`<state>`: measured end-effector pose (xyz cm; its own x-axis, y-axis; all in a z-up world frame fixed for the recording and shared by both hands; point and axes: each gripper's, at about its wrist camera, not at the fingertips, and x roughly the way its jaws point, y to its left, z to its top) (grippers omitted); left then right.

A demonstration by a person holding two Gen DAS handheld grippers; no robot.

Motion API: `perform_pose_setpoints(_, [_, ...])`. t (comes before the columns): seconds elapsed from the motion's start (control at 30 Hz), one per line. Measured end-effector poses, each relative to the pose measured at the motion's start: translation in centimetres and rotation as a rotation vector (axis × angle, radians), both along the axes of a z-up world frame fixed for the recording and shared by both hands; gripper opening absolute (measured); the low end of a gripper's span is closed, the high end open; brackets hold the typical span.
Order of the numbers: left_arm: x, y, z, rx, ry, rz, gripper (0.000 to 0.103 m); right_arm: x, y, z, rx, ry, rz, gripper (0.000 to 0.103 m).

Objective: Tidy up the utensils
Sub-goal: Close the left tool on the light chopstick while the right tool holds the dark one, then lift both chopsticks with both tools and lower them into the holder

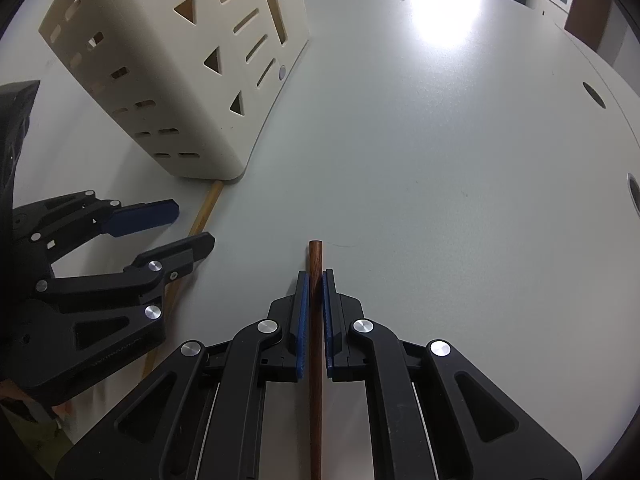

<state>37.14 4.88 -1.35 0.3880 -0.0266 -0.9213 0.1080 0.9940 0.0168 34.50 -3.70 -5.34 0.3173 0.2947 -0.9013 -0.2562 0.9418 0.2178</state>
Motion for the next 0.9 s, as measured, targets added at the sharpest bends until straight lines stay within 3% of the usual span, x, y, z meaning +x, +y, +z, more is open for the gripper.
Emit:
perform_pose_setpoints(0.1, [0.2,0.0,0.2,0.010,0.010,-0.008,0.014,1.3,-2.2,0.5,0.000,-0.004,0.002,0.008])
perform_pose_setpoints(0.17, [0.2,0.0,0.2,0.018,0.014,-0.009,0.009,1.3,-2.0,0.5,0.000,-0.004,0.002,0.008])
perform_pose_setpoints(0.4, [-0.6,1.1,0.4,0.001,0.003,0.000,0.006,2.0,-4.6,1.3,-0.004,-0.028,0.001,0.008])
perform_pose_setpoints(0.7, [-4.8,5.2,6.0,-0.124,-0.193,0.070,0.006,-0.3,-4.5,5.7,0.082,-0.167,-0.002,0.008])
perform_pose_setpoints(0.9, [-8.0,6.6,9.7,-0.144,-0.319,0.086,0.006,-2.0,-3.8,9.4,0.158,-0.269,0.000,0.007])
